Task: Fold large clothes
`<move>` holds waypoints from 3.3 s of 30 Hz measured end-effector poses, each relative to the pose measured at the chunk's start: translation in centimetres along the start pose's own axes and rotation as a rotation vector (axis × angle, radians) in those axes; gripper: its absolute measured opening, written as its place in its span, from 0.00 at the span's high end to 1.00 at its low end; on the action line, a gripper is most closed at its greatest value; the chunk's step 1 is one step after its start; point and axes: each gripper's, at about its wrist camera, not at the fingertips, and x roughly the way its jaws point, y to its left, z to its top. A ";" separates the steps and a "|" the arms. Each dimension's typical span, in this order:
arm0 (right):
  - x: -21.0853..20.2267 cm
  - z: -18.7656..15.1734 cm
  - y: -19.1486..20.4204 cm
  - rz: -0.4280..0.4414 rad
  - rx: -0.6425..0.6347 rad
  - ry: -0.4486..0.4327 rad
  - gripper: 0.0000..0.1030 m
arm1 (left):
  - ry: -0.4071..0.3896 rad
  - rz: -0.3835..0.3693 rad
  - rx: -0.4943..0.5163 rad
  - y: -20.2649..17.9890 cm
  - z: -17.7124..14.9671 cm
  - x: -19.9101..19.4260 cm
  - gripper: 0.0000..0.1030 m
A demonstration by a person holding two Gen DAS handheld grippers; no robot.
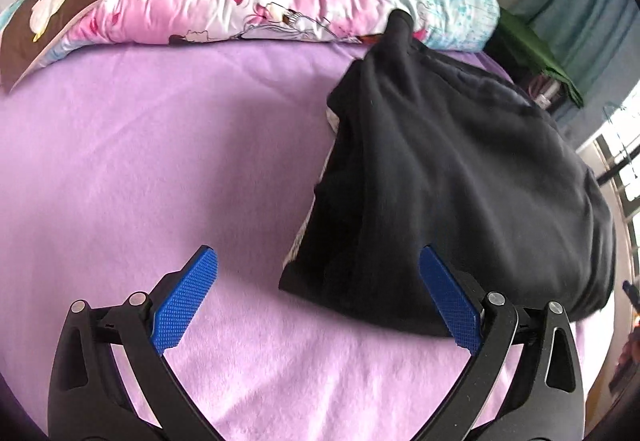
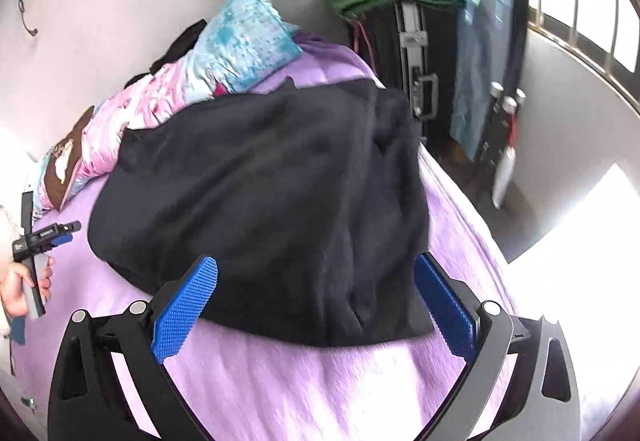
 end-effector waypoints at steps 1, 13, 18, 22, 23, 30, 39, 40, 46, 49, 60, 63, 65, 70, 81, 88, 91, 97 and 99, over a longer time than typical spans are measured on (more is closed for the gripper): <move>-0.1 -0.4 -0.1 0.014 -0.001 0.002 0.07 | -0.005 -0.009 0.013 -0.1 -0.4 0.0 0.06; 3.3 -1.2 1.6 0.100 -0.059 0.084 0.36 | 0.045 -0.073 0.117 -2.0 -0.6 3.0 0.20; 4.4 -1.4 1.6 0.107 -0.070 0.123 0.46 | 0.095 -0.108 0.118 -2.5 -0.7 4.3 0.39; 5.0 -1.1 0.5 0.113 -0.047 0.147 0.72 | 0.116 -0.095 0.191 -4.0 -0.7 4.9 0.57; 5.0 -1.1 0.4 0.114 -0.051 0.151 0.75 | 0.122 -0.096 0.195 -4.2 -0.7 5.1 0.60; 3.2 -0.3 0.8 0.089 -0.089 0.142 0.83 | 0.089 -0.123 0.165 -3.6 0.3 3.8 0.75; 4.4 -2.1 -1.2 0.030 -0.038 0.219 0.93 | 0.119 -0.139 0.159 -2.6 0.1 4.2 0.75; 4.5 -2.1 -0.8 0.031 -0.042 0.212 0.93 | 0.126 -0.137 0.142 -2.6 -0.2 4.4 0.74; 1.5 -0.5 1.4 -0.065 -0.122 0.158 0.59 | 0.059 0.094 0.120 -2.7 -0.4 2.2 0.06; -1.5 1.5 3.3 -0.114 -0.181 0.051 0.21 | -0.012 0.110 0.111 -3.5 0.8 -0.5 0.06; 6.2 8.6 9.4 -0.210 -0.125 -0.051 0.06 | -0.080 0.103 0.236 -14.5 5.1 4.4 0.06; 9.5 7.8 8.3 -0.267 -0.080 -0.019 0.06 | -0.054 0.111 0.198 -14.6 4.6 6.9 0.06; 11.1 7.1 8.0 -0.299 -0.082 0.001 0.06 | -0.035 0.136 0.198 -14.5 4.3 8.4 0.06; 12.7 5.4 8.3 -0.377 -0.190 -0.011 0.05 | -0.036 0.150 0.216 -14.2 3.0 10.6 0.05; 9.9 7.4 10.2 -0.332 -0.201 0.020 0.06 | -0.024 0.107 0.209 -14.8 3.5 6.8 0.06; 1.6 7.9 13.2 -0.308 -0.134 0.012 0.06 | -0.071 0.117 0.176 -16.1 1.8 -3.1 0.06; -3.0 7.8 14.5 -0.306 -0.106 0.008 0.06 | -0.076 0.132 0.178 -16.8 0.6 -8.3 0.06; -10.7 7.3 16.4 -0.325 -0.050 0.000 0.06 | -0.095 0.103 0.170 -17.3 -1.2 -16.8 0.06; -13.0 7.1 17.3 -0.332 -0.023 -0.007 0.06 | -0.116 0.105 0.204 -17.4 -1.6 -19.6 0.06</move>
